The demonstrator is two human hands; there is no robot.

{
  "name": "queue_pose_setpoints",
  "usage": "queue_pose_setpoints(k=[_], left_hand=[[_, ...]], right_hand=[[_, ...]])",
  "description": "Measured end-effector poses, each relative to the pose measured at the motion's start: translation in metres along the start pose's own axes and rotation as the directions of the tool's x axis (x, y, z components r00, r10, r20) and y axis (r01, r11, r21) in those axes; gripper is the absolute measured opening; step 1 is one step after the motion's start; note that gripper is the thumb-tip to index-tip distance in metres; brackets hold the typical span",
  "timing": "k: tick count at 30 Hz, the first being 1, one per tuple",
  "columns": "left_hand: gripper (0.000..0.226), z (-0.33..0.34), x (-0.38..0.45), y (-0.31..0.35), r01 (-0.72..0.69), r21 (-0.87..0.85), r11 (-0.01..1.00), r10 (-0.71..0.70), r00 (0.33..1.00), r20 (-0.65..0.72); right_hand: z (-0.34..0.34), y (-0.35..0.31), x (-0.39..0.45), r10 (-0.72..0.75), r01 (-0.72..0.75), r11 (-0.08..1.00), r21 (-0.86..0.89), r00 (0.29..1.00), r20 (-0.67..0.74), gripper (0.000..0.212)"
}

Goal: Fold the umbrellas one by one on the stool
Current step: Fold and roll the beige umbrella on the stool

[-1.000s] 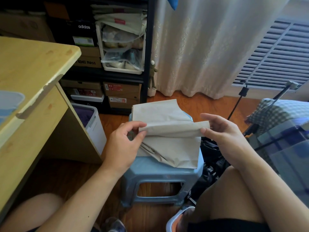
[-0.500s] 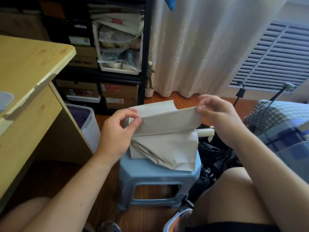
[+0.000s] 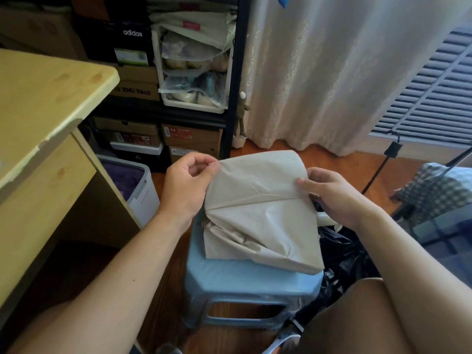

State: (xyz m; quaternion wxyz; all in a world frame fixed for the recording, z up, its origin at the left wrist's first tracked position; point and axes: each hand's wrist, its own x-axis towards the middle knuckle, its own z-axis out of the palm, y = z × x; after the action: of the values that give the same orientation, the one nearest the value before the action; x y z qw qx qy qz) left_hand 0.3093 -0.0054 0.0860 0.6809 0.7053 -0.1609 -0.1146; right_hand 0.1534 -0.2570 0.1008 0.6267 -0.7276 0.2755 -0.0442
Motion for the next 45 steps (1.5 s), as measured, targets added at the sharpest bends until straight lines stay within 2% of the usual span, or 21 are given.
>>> queue_pose_setpoints(k=[4,8,10,13,17,21,23,24,26,27,29,31,33,36,38,40,43,45], left_hand=[[0.008,-0.001,0.003,-0.001,0.046,0.011,0.999,-0.046,0.999,0.011],[0.049,-0.004,0.001,-0.001,0.194,-0.015,0.981,-0.19,0.97,0.153],[0.058,-0.006,-0.004,-0.003,0.177,0.055,0.983,-0.184,0.971,0.152],[0.042,-0.009,-0.004,-0.005,0.151,0.11,0.982,-0.158,0.985,0.061],[0.03,-0.007,0.004,-0.009,0.201,-0.013,0.98,-0.2,0.979,0.042],[0.025,0.0,0.007,-0.013,0.171,0.122,0.978,-0.155,0.979,-0.133],[0.028,0.002,0.004,-0.013,0.094,0.298,0.95,-0.046,0.985,-0.166],[0.029,0.002,0.002,-0.012,0.01,0.38,0.925,0.045,0.99,-0.137],[0.023,0.002,-0.007,-0.006,-0.197,0.478,0.856,0.199,0.979,0.046],[0.016,0.002,-0.013,-0.002,-0.283,0.507,0.814,0.229,0.959,0.167],[0.008,-0.002,-0.028,-0.002,-0.376,0.561,0.738,0.223,0.919,0.324],[0.011,-0.01,-0.04,-0.004,-0.355,0.58,0.733,0.187,0.925,0.331],[0.011,-0.018,-0.049,-0.005,-0.302,0.57,0.764,0.135,0.939,0.317],[0.007,-0.025,-0.059,-0.006,-0.362,0.593,0.719,0.158,0.916,0.369],[0.007,-0.025,-0.066,-0.006,-0.434,0.62,0.654,0.191,0.887,0.42],[0.016,-0.021,-0.073,-0.007,-0.493,0.621,0.61,0.215,0.857,0.469],[0.023,-0.016,-0.083,-0.009,-0.568,0.599,0.565,0.272,0.813,0.515],[0.026,-0.014,-0.089,-0.011,-0.58,0.617,0.532,0.29,0.809,0.511]], right_hand=[[0.01,-0.005,0.011,0.008,-0.007,0.995,0.1,1.0,0.0,0.016],[0.019,-0.005,0.021,-0.046,0.058,0.995,0.085,0.989,-0.141,0.016],[0.023,-0.003,0.026,-0.038,0.056,0.993,0.1,0.984,-0.173,0.012],[0.025,-0.001,0.029,-0.031,0.04,0.998,0.044,0.981,-0.193,0.01],[0.022,0.002,0.023,0.021,-0.03,0.998,-0.061,0.99,-0.139,0.018],[0.019,0.007,0.023,0.041,-0.072,0.981,-0.179,0.985,-0.169,0.014],[0.021,0.011,0.028,-0.002,-0.072,0.947,-0.313,0.973,-0.232,0.011],[0.022,0.014,0.031,-0.024,-0.075,0.923,-0.377,0.968,-0.251,0.012],[0.026,0.018,0.034,-0.057,-0.089,0.866,-0.492,0.96,-0.274,0.015],[0.027,0.02,0.035,-0.078,-0.09,0.848,-0.523,0.954,-0.29,0.017],[0.026,0.015,0.029,-0.125,-0.072,0.859,-0.507,0.931,-0.344,0.016],[0.022,0.005,0.012,-0.174,-0.051,0.865,-0.499,0.902,-0.394,0.01],[0.017,-0.001,-0.012,-0.192,-0.073,0.829,-0.554,0.894,-0.405,0.017],[0.016,0.002,-0.054,-0.053,-0.19,0.799,-0.57,0.922,-0.383,0.035],[0.02,0.006,-0.078,0.092,-0.254,0.824,-0.506,0.942,-0.324,0.042],[0.024,0.005,-0.097,0.206,-0.313,0.859,-0.406,0.936,-0.285,0.044],[0.026,0.004,-0.116,0.283,-0.357,0.901,-0.248,0.914,-0.291,0.042],[0.027,0.006,-0.124,0.291,-0.354,0.913,-0.204,0.913,-0.285,0.041]])
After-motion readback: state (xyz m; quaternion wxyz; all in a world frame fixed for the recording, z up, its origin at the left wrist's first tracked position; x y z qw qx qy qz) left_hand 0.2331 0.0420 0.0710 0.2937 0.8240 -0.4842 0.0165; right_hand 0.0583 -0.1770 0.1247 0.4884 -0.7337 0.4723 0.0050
